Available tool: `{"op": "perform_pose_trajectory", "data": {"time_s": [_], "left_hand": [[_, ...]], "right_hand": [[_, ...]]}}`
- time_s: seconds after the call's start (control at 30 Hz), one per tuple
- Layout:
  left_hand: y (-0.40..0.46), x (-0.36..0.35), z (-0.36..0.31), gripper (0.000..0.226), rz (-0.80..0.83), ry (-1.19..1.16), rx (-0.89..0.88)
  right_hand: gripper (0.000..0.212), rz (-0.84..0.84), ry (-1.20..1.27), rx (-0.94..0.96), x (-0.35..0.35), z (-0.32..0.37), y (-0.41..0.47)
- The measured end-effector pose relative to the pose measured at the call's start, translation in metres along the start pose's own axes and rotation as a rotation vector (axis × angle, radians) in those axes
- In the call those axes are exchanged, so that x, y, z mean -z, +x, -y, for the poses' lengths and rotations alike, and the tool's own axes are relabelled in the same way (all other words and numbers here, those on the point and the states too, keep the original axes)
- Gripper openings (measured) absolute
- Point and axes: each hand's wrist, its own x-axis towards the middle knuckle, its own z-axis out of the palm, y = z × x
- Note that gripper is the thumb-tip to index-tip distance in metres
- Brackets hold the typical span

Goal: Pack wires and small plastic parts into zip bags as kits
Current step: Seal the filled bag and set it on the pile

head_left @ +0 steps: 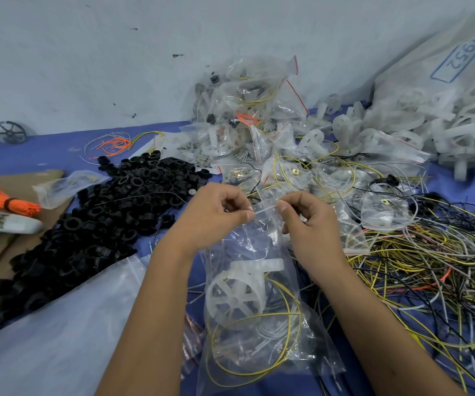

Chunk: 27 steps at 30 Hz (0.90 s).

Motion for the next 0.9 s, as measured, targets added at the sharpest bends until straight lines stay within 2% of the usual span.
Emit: {"op": "perform_pose_trajectory", "data": {"time_s": [0.33,0.57,0.9], "left_hand": [[-0.002,-0.003,-0.005,0.01,-0.018,-0.01,-0.031],[-0.001,-0.006,-0.01,0.009,-0.003,-0.036,-0.065],[-0.007,0.011,0.006,0.011,0.064,-0.033,0.044]], "right_hand": [[0.016,0.035,0.035,0.015,0.002,-0.002,0.001],[0.01,0.14,0.096,0.02,-0.002,-0.003,0.0],[0.008,0.128,0.078,-0.05,-0.004,-0.003,-0.001]]}}
